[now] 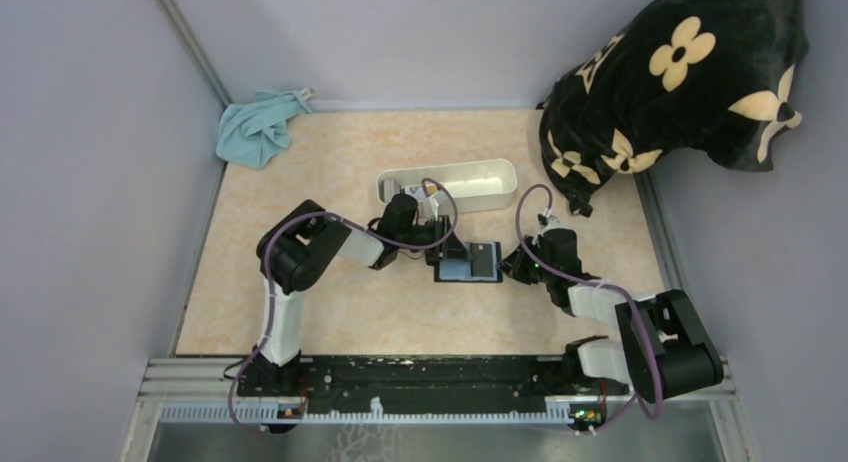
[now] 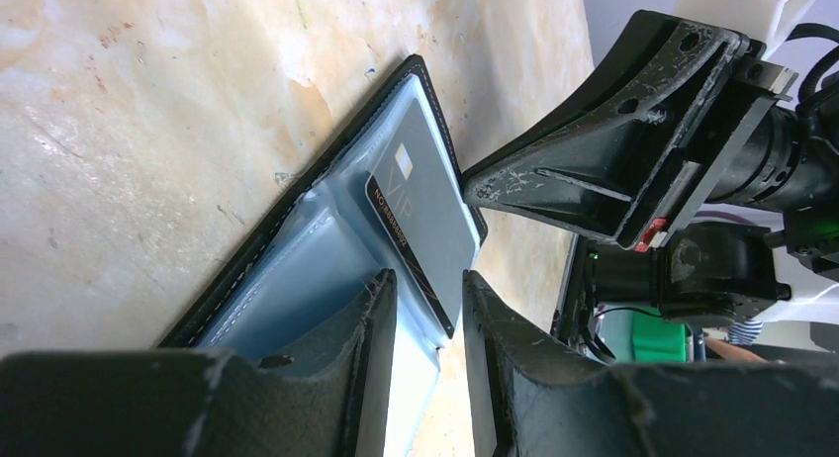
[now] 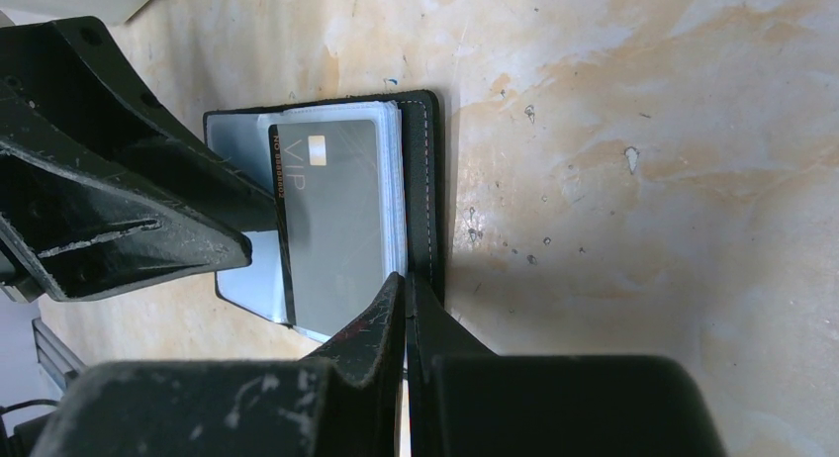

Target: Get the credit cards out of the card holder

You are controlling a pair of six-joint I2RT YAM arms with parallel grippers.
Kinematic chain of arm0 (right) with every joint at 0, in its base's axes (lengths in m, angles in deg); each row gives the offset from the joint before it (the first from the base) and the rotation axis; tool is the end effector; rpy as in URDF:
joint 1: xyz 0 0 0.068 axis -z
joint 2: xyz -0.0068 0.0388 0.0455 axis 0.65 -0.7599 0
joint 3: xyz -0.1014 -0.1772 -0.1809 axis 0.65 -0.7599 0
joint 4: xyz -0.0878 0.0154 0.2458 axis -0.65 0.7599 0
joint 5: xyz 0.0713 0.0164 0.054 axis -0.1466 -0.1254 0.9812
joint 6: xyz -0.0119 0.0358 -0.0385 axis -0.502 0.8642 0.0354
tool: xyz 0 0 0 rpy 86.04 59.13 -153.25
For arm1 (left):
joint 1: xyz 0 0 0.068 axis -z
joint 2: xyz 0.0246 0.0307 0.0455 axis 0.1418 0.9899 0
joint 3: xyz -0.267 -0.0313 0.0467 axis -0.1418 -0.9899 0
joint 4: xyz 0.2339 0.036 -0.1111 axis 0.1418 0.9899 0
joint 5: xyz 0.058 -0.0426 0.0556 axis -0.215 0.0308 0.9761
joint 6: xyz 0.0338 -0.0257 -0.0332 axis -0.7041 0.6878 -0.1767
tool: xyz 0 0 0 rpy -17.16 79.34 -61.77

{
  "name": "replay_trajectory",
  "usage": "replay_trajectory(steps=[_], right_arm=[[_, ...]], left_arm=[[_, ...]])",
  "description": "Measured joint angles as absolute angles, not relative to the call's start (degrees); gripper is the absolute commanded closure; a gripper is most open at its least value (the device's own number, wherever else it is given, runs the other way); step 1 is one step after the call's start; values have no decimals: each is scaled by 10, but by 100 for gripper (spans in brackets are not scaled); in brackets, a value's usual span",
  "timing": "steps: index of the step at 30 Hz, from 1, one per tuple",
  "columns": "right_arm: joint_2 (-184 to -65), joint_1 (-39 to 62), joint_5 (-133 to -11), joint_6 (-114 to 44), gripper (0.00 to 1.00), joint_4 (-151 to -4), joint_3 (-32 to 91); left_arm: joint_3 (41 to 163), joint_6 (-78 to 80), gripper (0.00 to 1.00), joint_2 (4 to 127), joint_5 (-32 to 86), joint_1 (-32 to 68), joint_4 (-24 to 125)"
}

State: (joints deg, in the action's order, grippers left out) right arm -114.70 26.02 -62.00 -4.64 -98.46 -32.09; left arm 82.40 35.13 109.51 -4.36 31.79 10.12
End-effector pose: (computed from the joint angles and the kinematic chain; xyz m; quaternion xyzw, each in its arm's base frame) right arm 0.1949 0.0615 0.1238 0.1074 0.8815 0.3134 0.3366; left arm 0.2873 -0.2704 0.0985 0.1442 0.7997 -0.5553 0.1770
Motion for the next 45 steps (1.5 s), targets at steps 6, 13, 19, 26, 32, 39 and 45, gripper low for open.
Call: replay_trajectory(steps=[6, 13, 19, 26, 32, 39, 45], right_arm=[[-1147, 260, -620, -46, 100, -985, -322], [-1147, 260, -620, -45, 100, -991, -325], [-1147, 260, -620, -45, 100, -991, -325], [-1147, 260, -620, -45, 100, -991, -325], [-1147, 260, -620, -45, 100, -991, -325], [-1147, 260, -621, -45, 100, -991, -325], [-1147, 260, -621, -45, 100, -991, -325]], left_arm=[[826, 348, 63, 1096, -31, 323, 106], [836, 348, 66, 1104, -28, 328, 104], [841, 348, 77, 1108, -26, 332, 104], [841, 347, 93, 1108, -24, 333, 104], [842, 348, 100, 1108, -24, 333, 104], [842, 347, 91, 1108, -25, 329, 104], [835, 336, 82, 1106, -33, 318, 104]])
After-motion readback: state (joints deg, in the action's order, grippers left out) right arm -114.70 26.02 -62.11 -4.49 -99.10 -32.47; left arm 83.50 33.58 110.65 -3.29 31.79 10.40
